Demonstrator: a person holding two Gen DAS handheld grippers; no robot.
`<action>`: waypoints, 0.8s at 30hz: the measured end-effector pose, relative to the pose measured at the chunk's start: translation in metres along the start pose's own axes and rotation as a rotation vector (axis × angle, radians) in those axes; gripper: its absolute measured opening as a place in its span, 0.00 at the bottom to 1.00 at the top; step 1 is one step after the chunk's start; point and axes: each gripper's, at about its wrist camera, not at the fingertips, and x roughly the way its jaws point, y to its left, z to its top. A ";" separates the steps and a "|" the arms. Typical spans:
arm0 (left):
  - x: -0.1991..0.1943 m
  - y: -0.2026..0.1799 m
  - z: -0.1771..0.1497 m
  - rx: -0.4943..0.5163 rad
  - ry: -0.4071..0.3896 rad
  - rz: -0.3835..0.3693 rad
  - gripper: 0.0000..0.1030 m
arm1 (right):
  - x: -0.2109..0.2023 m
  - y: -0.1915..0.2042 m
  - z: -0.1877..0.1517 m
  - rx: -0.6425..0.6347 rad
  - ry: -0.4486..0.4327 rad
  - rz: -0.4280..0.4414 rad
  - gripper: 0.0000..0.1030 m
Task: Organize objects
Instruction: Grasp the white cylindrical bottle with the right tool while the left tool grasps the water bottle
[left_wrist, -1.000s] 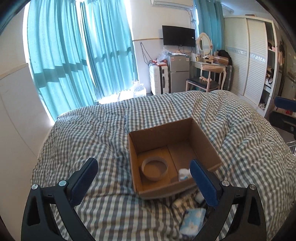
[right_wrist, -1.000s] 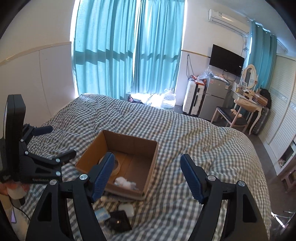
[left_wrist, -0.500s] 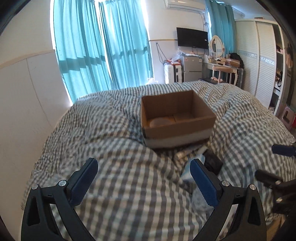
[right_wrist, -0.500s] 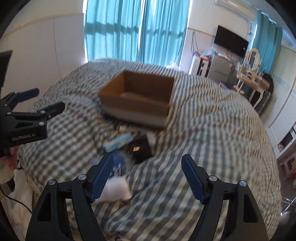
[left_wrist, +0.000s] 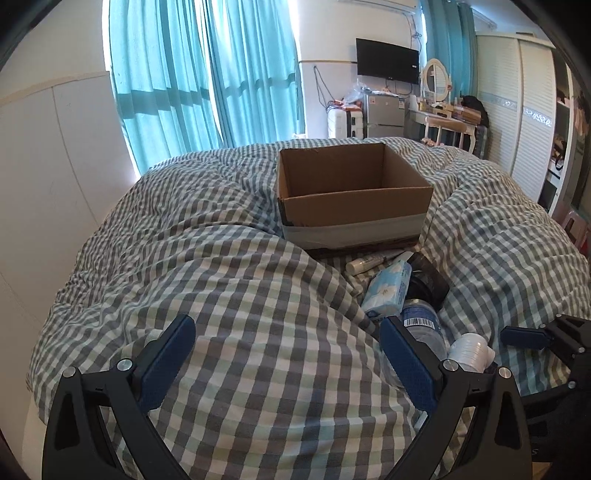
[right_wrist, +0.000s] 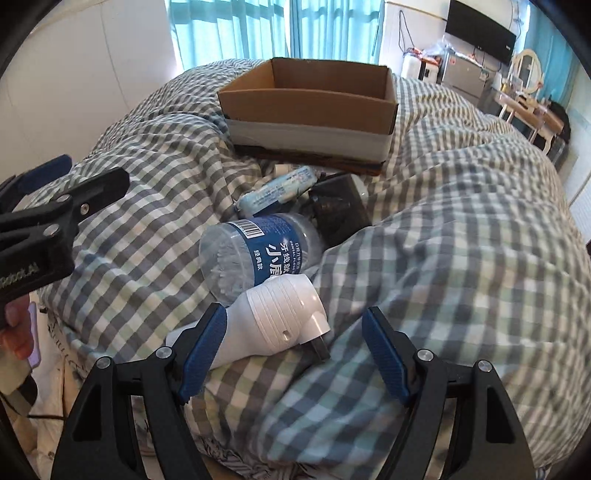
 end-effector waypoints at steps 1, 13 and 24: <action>0.001 0.001 0.000 -0.004 0.004 -0.002 0.99 | 0.004 0.000 0.001 0.005 0.012 0.013 0.73; 0.014 0.004 -0.007 -0.005 0.050 -0.003 0.99 | 0.023 0.019 -0.003 -0.073 0.013 0.011 0.63; 0.021 -0.015 -0.009 0.030 0.059 -0.034 0.99 | -0.056 -0.012 0.011 -0.039 -0.196 0.000 0.58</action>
